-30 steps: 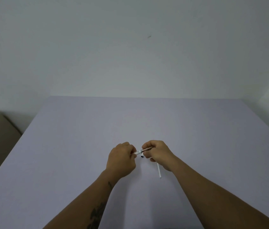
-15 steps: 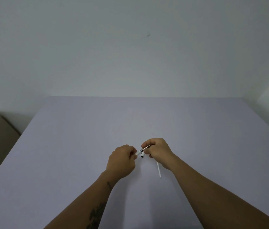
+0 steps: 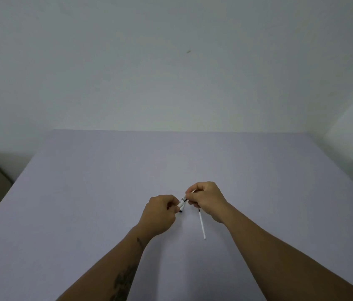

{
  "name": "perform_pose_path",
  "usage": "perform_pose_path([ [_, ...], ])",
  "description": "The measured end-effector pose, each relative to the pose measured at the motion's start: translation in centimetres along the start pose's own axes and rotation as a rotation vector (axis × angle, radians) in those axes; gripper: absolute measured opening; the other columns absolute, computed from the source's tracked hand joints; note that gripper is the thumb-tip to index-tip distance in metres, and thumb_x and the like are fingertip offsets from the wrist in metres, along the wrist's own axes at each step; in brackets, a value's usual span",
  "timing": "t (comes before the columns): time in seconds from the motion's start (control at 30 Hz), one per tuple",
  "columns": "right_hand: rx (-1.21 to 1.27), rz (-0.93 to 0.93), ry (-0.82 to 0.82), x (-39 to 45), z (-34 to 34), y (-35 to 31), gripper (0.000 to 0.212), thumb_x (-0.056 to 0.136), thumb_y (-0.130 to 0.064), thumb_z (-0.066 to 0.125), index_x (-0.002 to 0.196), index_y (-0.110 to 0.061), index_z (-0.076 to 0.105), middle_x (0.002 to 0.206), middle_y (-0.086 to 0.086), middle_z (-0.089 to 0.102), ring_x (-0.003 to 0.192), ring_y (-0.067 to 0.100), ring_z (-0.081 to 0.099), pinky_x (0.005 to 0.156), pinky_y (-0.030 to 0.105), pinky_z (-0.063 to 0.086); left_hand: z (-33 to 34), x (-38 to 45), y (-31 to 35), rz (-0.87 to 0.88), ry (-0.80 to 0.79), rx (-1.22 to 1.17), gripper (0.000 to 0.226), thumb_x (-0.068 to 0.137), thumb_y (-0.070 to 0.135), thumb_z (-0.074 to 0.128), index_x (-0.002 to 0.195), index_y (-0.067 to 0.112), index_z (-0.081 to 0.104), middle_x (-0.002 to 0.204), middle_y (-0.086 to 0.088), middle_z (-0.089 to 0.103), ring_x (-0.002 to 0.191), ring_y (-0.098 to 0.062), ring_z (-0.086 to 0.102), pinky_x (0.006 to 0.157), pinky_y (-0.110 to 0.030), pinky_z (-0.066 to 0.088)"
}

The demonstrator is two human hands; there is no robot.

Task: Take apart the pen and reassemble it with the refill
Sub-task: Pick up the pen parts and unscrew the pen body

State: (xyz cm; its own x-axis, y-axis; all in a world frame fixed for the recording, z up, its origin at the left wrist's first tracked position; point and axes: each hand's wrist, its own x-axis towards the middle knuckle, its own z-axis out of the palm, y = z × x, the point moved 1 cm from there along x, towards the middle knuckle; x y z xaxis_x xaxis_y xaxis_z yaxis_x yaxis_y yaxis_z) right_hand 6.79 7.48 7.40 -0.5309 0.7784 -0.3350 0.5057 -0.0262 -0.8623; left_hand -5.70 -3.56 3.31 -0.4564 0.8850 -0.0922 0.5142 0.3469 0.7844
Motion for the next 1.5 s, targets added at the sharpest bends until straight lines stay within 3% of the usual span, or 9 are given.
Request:
perform_pose_path([
  [0.27, -0.155, -0.149, 0.063, 0.1, -0.2, -0.8, 0.024, 0.082, 0.001, 0.066, 0.093, -0.019, 0.070, 0.078, -0.001, 0.071, 0.070, 0.009, 0.063, 0.071, 0.028, 0.056, 0.0, 0.3, 0.4, -0.022, -0.026, -0.107, 0.015, 0.086, 0.015, 0.065, 0.075, 0.025, 0.069, 0.071, -0.003, 0.068, 0.059, -0.014, 0.053, 0.058, -0.024, 0.047],
  [0.5, -0.128, -0.177, 0.059, 0.3, -0.9, -1.6, 0.029, 0.081, 0.006, 0.061, 0.096, -0.018, 0.064, 0.082, 0.001, 0.073, 0.070, 0.012, 0.064, 0.064, 0.028, 0.052, -0.5, 0.2, 0.3, -0.092, -0.085, -0.204, 0.013, 0.087, 0.017, 0.063, 0.081, 0.021, 0.074, 0.081, -0.005, 0.069, 0.066, -0.013, 0.053, 0.060, -0.022, 0.044],
  [0.7, -0.066, -0.125, 0.052, 0.9, -0.8, -1.7, 0.018, 0.080, -0.004, 0.068, 0.088, -0.020, 0.070, 0.076, 0.002, 0.070, 0.070, 0.014, 0.064, 0.071, 0.032, 0.054, -0.2, 0.0, -0.5, -0.155, -0.068, -0.253, 0.013, 0.087, 0.015, 0.062, 0.079, 0.021, 0.070, 0.070, 0.002, 0.062, 0.057, -0.009, 0.050, 0.055, -0.017, 0.041],
  [0.8, -0.131, -0.120, -0.019, 1.2, -0.6, -1.4, 0.019, 0.078, -0.003, 0.069, 0.083, -0.021, 0.071, 0.073, 0.001, 0.068, 0.069, 0.014, 0.063, 0.065, 0.029, 0.053, 0.1, -0.3, -0.7, -0.174, -0.072, -0.247, 0.014, 0.086, 0.016, 0.063, 0.075, 0.023, 0.067, 0.069, 0.003, 0.060, 0.060, -0.009, 0.049, 0.058, -0.018, 0.040],
  [0.97, -0.090, -0.111, 0.037, 2.0, -0.6, -0.6, 0.021, 0.081, -0.002, 0.066, 0.086, -0.022, 0.069, 0.072, -0.004, 0.067, 0.066, 0.010, 0.062, 0.062, 0.025, 0.051, 0.5, -0.3, -0.8, -0.194, -0.071, -0.234, 0.011, 0.085, 0.016, 0.061, 0.077, 0.019, 0.068, 0.078, -0.003, 0.071, 0.068, -0.013, 0.059, 0.062, -0.020, 0.046],
  [1.17, 0.047, -0.070, 0.092, 3.1, -1.3, -0.7, 0.022, 0.082, -0.002, 0.063, 0.097, -0.017, 0.067, 0.078, 0.006, 0.070, 0.083, 0.028, 0.071, 0.079, 0.042, 0.058, 0.5, 0.6, -1.0, -0.216, -0.038, -0.212, 0.011, 0.088, 0.017, 0.060, 0.078, 0.019, 0.066, 0.077, -0.001, 0.072, 0.071, -0.012, 0.068, 0.062, -0.019, 0.048],
  [1.3, 0.151, -0.011, 0.152, 4.1, -1.9, -0.5, 0.026, 0.084, -0.001, 0.060, 0.104, -0.017, 0.061, 0.092, 0.013, 0.072, 0.084, 0.024, 0.074, 0.070, 0.033, 0.058, 0.8, 1.0, -1.3, -0.242, 0.012, -0.201, 0.009, 0.089, 0.016, 0.060, 0.082, 0.016, 0.066, 0.079, -0.003, 0.072, 0.067, -0.008, 0.069, 0.059, -0.019, 0.051],
  [1.43, -0.072, 0.049, 0.121, 5.4, -2.2, 1.9, 0.021, 0.082, -0.006, 0.065, 0.099, -0.018, 0.061, 0.096, 0.013, 0.072, 0.078, 0.024, 0.069, 0.067, 0.032, 0.053, 0.8, 1.0, -2.0, -0.293, 0.043, -0.152, 0.010, 0.087, 0.018, 0.058, 0.078, 0.015, 0.064, 0.079, -0.010, 0.072, 0.060, -0.015, 0.062, 0.061, -0.032, 0.056],
  [1.5, -0.237, 0.072, 0.058, 6.1, -1.9, 3.6, 0.020, 0.082, -0.008, 0.065, 0.101, -0.016, 0.063, 0.101, 0.012, 0.070, 0.086, 0.026, 0.068, 0.069, 0.029, 0.052, 0.9, 1.0, -2.3, -0.317, 0.038, -0.129, 0.011, 0.087, 0.018, 0.058, 0.077, 0.015, 0.063, 0.079, -0.011, 0.071, 0.064, -0.021, 0.064, 0.066, -0.038, 0.058],
])
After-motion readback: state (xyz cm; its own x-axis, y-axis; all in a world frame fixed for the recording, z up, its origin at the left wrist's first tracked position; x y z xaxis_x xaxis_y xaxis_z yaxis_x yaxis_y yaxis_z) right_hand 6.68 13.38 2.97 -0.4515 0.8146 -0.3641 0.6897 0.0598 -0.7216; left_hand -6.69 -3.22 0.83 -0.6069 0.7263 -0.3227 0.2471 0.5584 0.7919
